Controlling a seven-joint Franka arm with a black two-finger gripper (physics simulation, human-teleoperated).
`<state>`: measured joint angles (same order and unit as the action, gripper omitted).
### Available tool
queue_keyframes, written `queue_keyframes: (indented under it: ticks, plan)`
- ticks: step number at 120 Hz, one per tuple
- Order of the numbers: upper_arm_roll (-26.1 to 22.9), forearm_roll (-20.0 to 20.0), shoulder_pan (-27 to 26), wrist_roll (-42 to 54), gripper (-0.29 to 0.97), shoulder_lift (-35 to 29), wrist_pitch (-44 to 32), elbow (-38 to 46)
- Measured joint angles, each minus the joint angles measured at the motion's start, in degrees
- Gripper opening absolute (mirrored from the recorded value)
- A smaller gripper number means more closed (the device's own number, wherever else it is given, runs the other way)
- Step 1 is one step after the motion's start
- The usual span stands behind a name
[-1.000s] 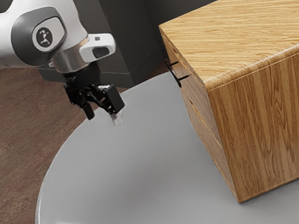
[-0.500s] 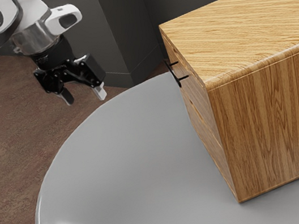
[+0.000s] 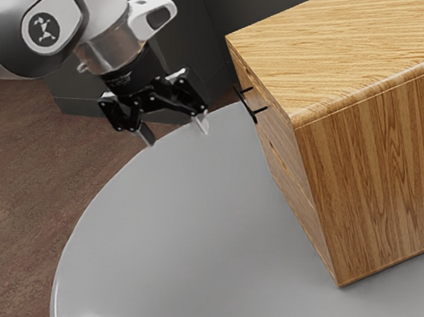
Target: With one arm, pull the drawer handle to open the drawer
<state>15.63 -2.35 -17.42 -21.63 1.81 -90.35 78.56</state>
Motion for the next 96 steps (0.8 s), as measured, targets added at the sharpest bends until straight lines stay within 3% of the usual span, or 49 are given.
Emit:
queue_keyframes:
  ticks: [52, 96]
  plan:
    - [0.12, -0.29, 6.93, -5.75, 0.68, -0.07, -2.62, -0.4]
    - [0.19, -0.29, 4.38, -8.21, 0.68, -0.11, -3.27, -0.31]
